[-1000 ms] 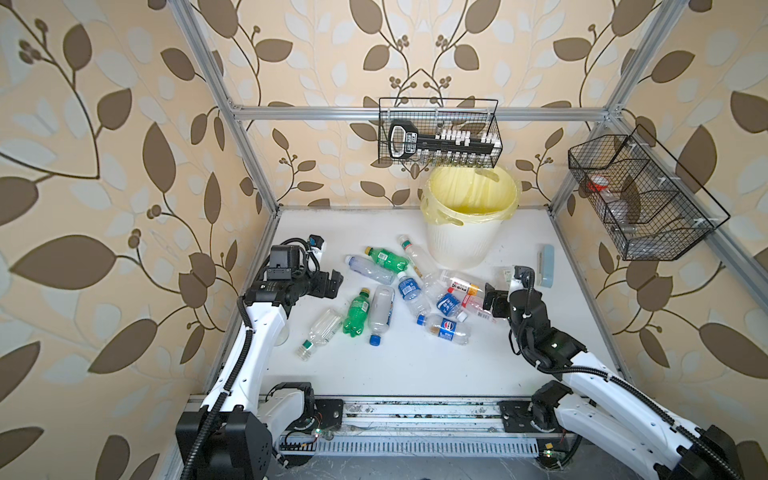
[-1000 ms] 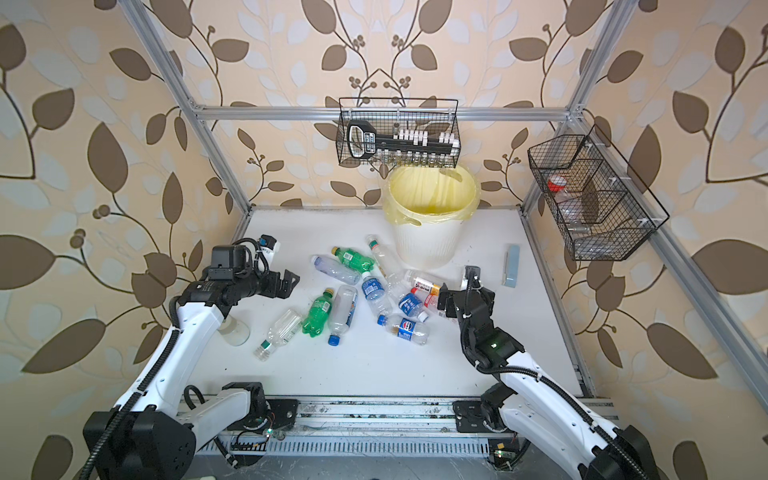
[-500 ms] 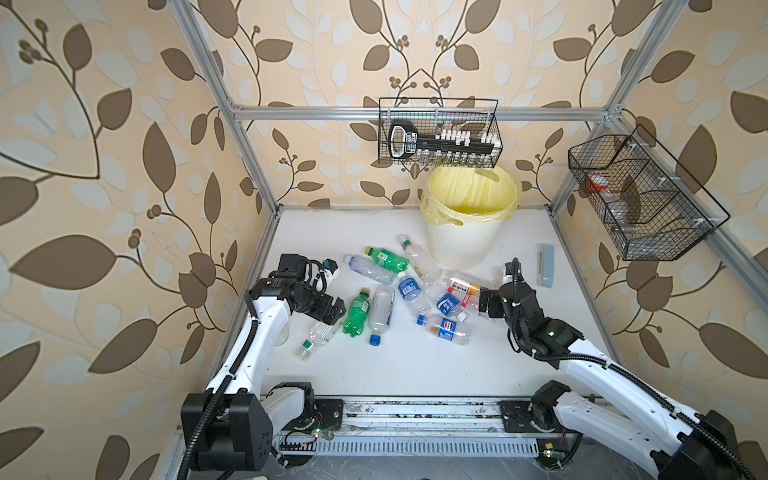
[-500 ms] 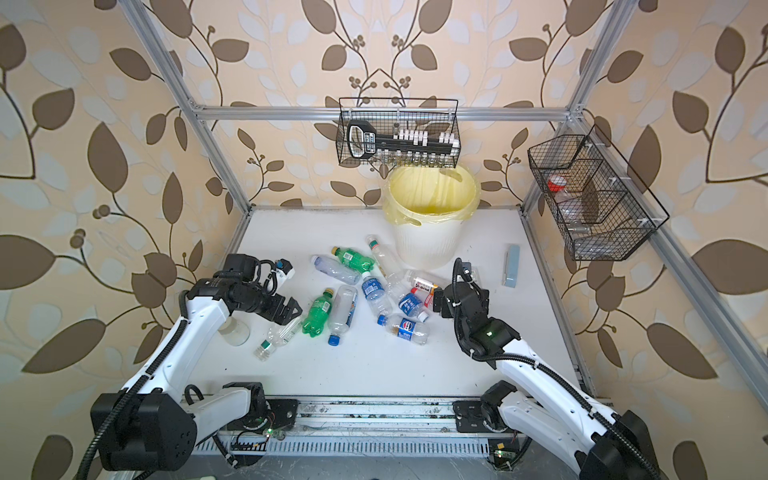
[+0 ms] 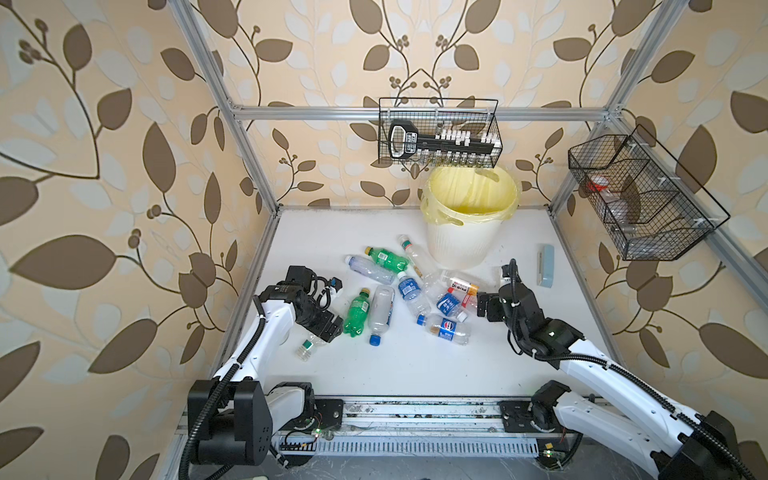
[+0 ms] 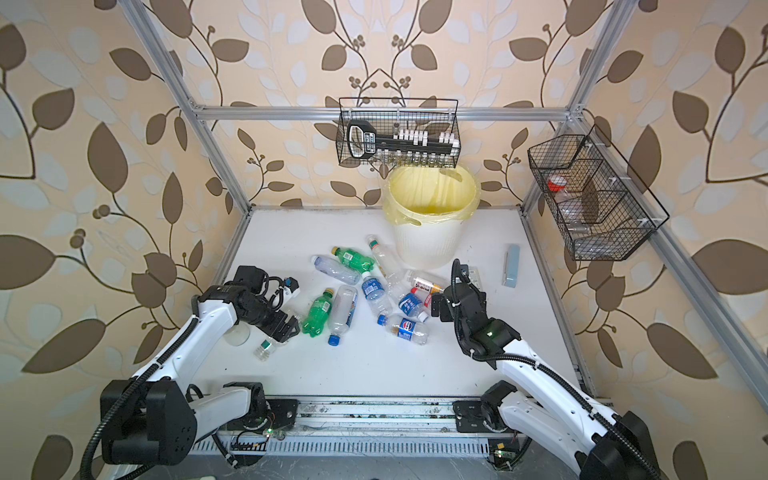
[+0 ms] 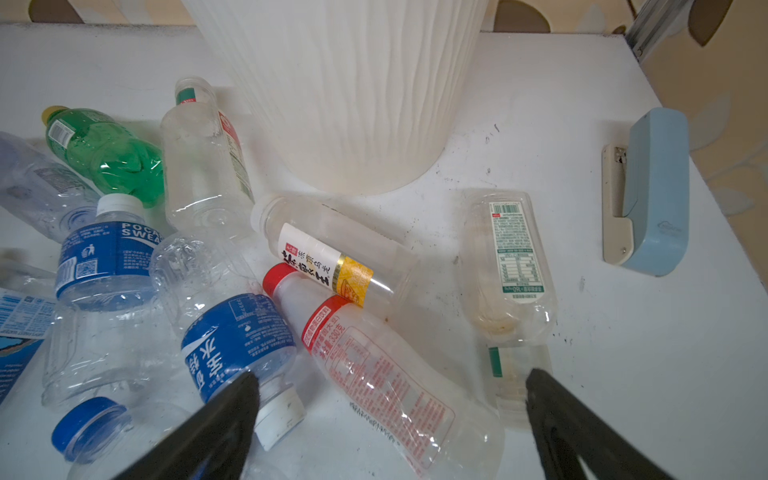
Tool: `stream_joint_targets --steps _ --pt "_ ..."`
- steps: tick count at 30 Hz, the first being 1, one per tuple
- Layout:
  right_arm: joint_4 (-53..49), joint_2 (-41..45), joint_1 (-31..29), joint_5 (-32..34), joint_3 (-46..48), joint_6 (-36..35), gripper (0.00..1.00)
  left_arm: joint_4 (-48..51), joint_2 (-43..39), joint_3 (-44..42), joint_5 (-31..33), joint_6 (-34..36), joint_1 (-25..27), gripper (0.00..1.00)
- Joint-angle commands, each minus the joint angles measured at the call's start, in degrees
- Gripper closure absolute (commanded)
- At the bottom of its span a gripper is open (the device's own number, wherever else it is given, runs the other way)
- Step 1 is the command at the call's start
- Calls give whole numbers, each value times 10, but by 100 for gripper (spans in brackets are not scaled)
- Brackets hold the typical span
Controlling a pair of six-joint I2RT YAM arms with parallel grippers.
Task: Throw the plastic bottles in the bin
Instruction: 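Move left gripper to the clear bottle nearest it while right gripper approaches the pile, then close left gripper on the clear empty bottle while right gripper hovers over bottles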
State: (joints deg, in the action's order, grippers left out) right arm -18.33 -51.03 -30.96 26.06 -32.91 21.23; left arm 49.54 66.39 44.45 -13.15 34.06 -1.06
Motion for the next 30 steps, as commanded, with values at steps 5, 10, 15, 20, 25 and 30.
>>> stream_joint_targets --steps 5,10,15,20,25,30 --pt "-27 19 6 -13 -16 9 0 -16 24 -15 36 33 4 1" --pt "-35 26 8 -19 -16 10 0 -38 52 -20 57 40 4 1" --pt "-41 30 10 -19 -16 14 0 -40 82 -12 56 34 4 1" --pt "-45 34 13 -26 -16 18 0 -41 86 -12 51 33 4 2" --pt "-44 39 20 -30 -10 21 0 -57 85 -22 57 37 4 5" --pt "-42 37 31 -41 -12 21 0 -63 93 -19 58 30 4 14"
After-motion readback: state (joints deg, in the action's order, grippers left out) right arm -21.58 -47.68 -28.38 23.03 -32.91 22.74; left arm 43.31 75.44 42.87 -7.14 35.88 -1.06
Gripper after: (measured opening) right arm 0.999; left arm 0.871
